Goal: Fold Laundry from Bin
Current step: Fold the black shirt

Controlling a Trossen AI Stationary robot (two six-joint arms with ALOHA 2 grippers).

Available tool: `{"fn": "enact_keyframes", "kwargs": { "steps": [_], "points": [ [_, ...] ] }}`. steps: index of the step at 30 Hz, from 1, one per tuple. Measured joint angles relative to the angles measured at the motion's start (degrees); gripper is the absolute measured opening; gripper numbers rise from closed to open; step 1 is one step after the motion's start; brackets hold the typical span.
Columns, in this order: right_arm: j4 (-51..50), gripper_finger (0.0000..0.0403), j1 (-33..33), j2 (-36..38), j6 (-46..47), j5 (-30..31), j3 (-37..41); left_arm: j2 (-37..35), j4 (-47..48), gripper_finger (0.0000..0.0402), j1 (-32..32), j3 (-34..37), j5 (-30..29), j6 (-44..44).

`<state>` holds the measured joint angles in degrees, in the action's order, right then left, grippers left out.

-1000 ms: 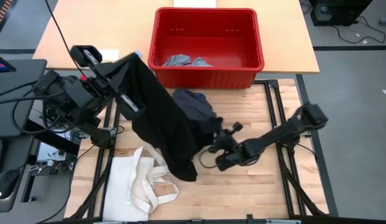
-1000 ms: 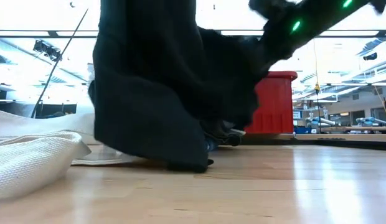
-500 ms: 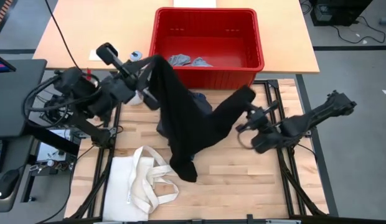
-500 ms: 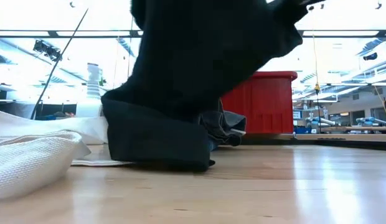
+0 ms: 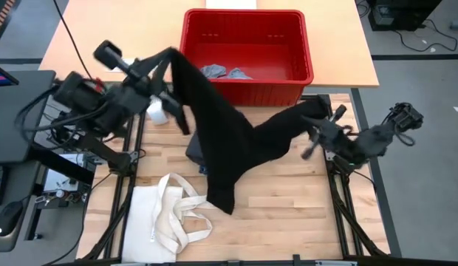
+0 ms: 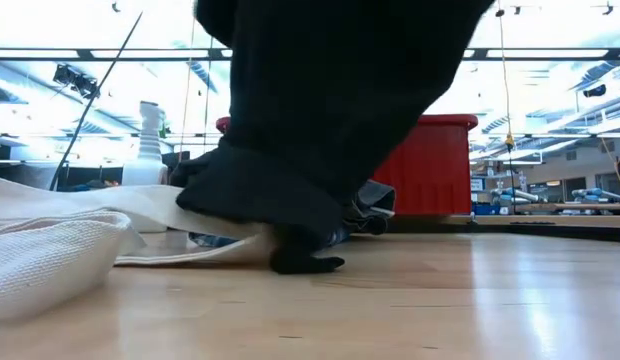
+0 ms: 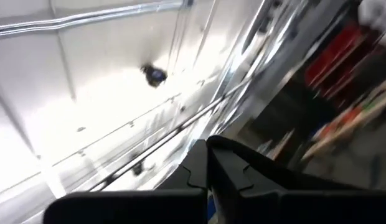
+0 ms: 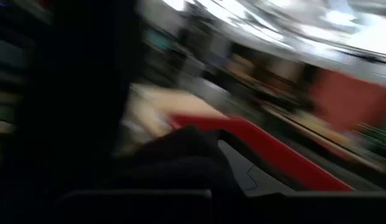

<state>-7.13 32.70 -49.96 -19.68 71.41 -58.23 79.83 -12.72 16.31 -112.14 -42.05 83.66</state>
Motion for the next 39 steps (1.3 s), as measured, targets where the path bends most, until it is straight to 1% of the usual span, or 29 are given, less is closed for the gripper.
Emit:
{"fn": "enact_keyframes", "kwargs": {
  "steps": [2, 4, 8, 10, 12, 15, 16, 18, 19, 22, 25, 28, 30, 31, 33, 35, 37, 39],
  "points": [
    [2.38, 0.0011, 2.64, 0.73, -1.31, -6.12, -1.19, -0.23, 0.97, 0.0010, 3.46, -0.02, -0.08, -0.62],
    [2.31, 0.0011, 5.50, 1.65, -0.82, -11.01, -2.61, -0.44, 2.86, 0.0010, 7.94, -0.02, -1.04, -0.24],
    [2.36, 0.0011, 10.27, 3.28, 3.26, -20.09, -4.45, -0.60, 5.88, 0.0010, 16.30, 0.02, -2.39, -1.29],
    [2.38, 0.0011, 12.04, 3.50, 5.54, -27.07, -5.34, -0.73, 5.56, 0.0011, 19.73, -0.02, -2.46, -3.12],
    [3.27, 0.0012, 13.61, 3.50, 6.39, -35.71, -6.10, -0.76, 5.63, 0.0011, 23.08, -0.93, -2.41, -6.35],
    [7.80, 0.0013, 15.64, 3.30, 6.06, -49.90, -6.30, -0.76, 5.95, 0.0011, 28.15, -2.35, -1.49, -14.46],
    [9.37, 0.0013, 16.32, 3.11, 6.23, -53.74, -6.30, -0.81, 6.33, 0.0011, 29.75, -2.78, -1.11, -16.82],
    [12.41, 0.0013, 17.90, 2.63, 6.22, -58.83, -6.30, -0.83, 7.85, 0.0011, 33.11, -3.63, -0.77, -20.04],
    [14.02, 0.0013, 18.82, 2.38, 6.22, -59.53, -6.30, -0.83, 8.70, 0.0011, 34.82, -3.92, -0.74, -21.28],
    [19.96, 0.0013, 21.70, 2.21, 5.02, -58.67, -6.28, -0.81, 10.52, 0.0011, 38.84, -4.13, -0.14, -24.79],
    [24.80, 0.0015, 23.96, 2.38, -1.31, -58.57, -6.30, -0.67, 14.36, 0.0011, 40.87, -4.11, 3.10, -28.33],
    [26.11, 0.0019, 26.02, 2.97, -4.65, -57.86, -6.30, -0.15, 19.40, 0.0011, 41.78, -4.09, 4.42, -29.75],
    [25.74, 0.0021, 27.00, 3.79, -3.82, -54.49, -6.30, 0.00, 23.95, 0.0011, 42.15, -4.04, 4.29, -32.04],
    [24.99, 0.0021, 27.38, 4.23, -2.47, -51.47, -6.32, 0.00, 26.38, 0.0011, 42.15, -4.04, 4.24, -33.78],
    [22.64, 0.0021, 27.82, 4.92, 2.10, -43.55, -6.32, -0.03, 31.32, 0.0011, 42.15, -4.04, 3.39, -37.67],
    [20.06, 0.0020, 27.92, 5.12, 7.42, -32.65, -6.34, -0.06, 36.80, 0.0011, 42.17, -4.04, -0.07, -40.00],
    [18.06, 0.0018, 27.70, 5.02, 11.92, -19.51, -6.34, -0.06, 42.02, 0.0011, 42.17, -4.04, -6.05, -40.49],
    [15.79, 0.0017, 27.34, 4.88, 16.06, -6.05, -6.31, -0.06, 46.55, 0.0011, 42.13, -4.04, -14.08, -42.39]
  ]
}}
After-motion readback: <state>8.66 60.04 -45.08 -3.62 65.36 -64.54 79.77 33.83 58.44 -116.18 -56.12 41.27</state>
